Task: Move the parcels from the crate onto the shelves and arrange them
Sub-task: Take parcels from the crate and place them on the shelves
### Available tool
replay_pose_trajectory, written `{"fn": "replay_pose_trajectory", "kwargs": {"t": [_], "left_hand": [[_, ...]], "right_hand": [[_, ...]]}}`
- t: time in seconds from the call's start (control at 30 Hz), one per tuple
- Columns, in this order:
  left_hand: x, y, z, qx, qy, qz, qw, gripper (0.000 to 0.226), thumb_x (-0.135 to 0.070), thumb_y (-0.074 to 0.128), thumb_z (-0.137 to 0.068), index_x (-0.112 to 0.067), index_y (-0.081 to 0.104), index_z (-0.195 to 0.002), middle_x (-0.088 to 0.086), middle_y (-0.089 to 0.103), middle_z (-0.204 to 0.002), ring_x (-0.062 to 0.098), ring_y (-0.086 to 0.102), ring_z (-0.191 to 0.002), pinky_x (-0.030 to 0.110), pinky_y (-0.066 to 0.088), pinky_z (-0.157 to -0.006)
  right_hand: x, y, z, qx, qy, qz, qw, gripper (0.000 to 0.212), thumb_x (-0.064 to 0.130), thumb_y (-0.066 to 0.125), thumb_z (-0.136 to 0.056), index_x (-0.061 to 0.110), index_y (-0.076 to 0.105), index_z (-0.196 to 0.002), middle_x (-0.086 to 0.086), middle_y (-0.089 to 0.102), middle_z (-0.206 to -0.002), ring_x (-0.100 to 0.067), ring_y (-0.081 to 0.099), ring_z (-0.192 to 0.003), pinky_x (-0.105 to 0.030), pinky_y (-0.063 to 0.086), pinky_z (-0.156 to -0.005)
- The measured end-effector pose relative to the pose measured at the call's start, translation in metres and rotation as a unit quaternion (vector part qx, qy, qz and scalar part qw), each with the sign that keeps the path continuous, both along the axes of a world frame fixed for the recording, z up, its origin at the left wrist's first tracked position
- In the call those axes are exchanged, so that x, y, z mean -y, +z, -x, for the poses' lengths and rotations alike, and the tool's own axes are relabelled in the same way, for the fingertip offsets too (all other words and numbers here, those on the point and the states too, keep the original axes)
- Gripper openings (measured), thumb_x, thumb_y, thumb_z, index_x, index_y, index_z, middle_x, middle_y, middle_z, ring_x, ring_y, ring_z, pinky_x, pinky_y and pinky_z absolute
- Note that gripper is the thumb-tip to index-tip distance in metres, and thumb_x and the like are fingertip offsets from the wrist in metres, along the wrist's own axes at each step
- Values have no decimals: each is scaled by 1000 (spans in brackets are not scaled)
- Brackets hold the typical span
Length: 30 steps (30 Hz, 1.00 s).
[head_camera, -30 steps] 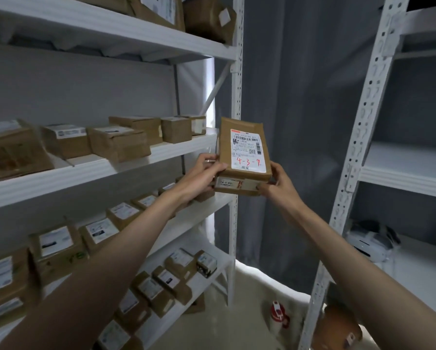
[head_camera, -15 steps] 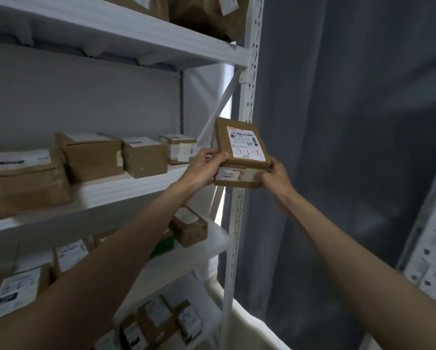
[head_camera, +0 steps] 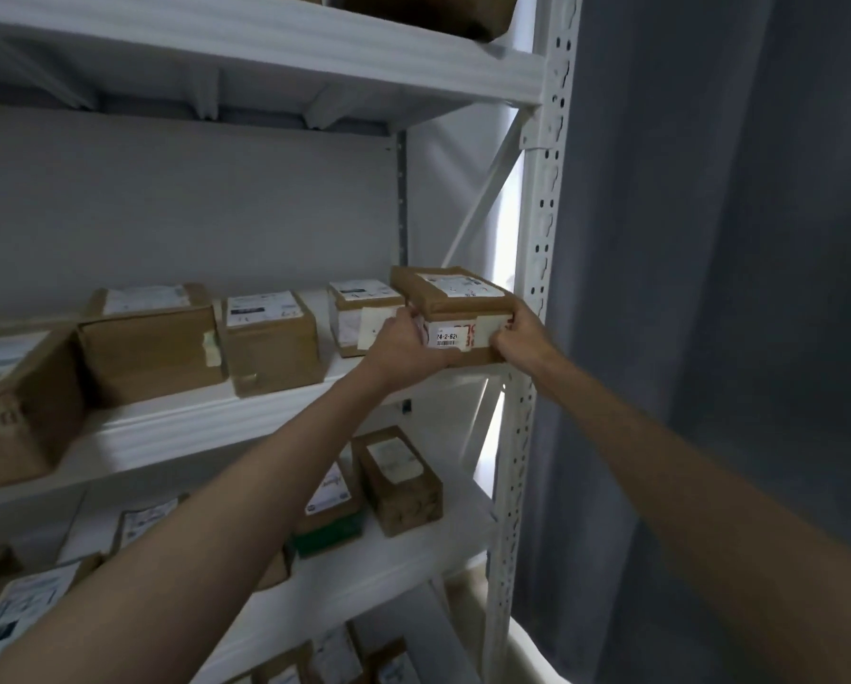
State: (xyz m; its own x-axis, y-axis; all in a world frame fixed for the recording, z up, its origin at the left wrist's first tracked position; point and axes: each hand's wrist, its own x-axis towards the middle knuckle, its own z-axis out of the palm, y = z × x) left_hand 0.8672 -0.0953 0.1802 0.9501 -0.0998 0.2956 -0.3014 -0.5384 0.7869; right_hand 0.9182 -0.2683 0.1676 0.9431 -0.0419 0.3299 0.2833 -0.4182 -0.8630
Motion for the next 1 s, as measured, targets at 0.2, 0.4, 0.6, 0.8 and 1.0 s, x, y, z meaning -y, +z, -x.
{"fn": "replay_pose_trajectory", "kwargs": {"t": [0.2, 0.4, 0.6, 0.8, 1.0], "left_hand": [[-11, 2, -17, -18, 73, -137, 988, 80, -45, 83, -58, -14, 51, -125, 9, 60, -123, 27, 57, -110, 49, 54, -89], [-32, 5, 26, -49, 82, -246, 965, 79, -25, 81, -76, -12, 38, -142, 10, 48, -134, 29, 58, -107, 36, 56, -80], [-75, -38, 106, -126, 13, -389, 913, 65, -32, 79, -79, -22, 47, -135, 3, 54, -128, 24, 53, -114, 36, 47, -97], [-153, -85, 195, -222, -4, -461, 859, 60, -37, 74, -82, -23, 48, -135, 1, 51, -135, 22, 53, -115, 34, 46, -96], [-247, -122, 291, -311, 54, -442, 840, 72, -39, 73, -84, -24, 38, -145, 1, 42, -148, 24, 45, -132, 35, 40, -106]], "right_hand": [[-3, 3, -3, -35, -9, 84, 996, 47, 6, 55, -95, 11, 44, -140, -8, 59, -131, -24, 54, -122, -26, 42, -91], [2, 16, 52, -113, -27, 255, 960, 59, 16, 68, -91, 7, 38, -141, -12, 51, -127, -29, 60, -104, -39, 57, -80], [-23, -3, 131, -182, 31, 419, 889, 55, 20, 72, -88, 11, 48, -137, -14, 58, -119, -31, 67, -100, -44, 61, -84], [-97, -46, 204, -190, 158, 463, 851, 50, 23, 71, -90, 15, 50, -135, -10, 59, -117, -24, 61, -93, -36, 58, -71], [-196, -79, 269, -178, 263, 526, 789, 57, 27, 68, -94, 19, 42, -144, -6, 55, -122, -21, 60, -92, -39, 58, -85]]}}
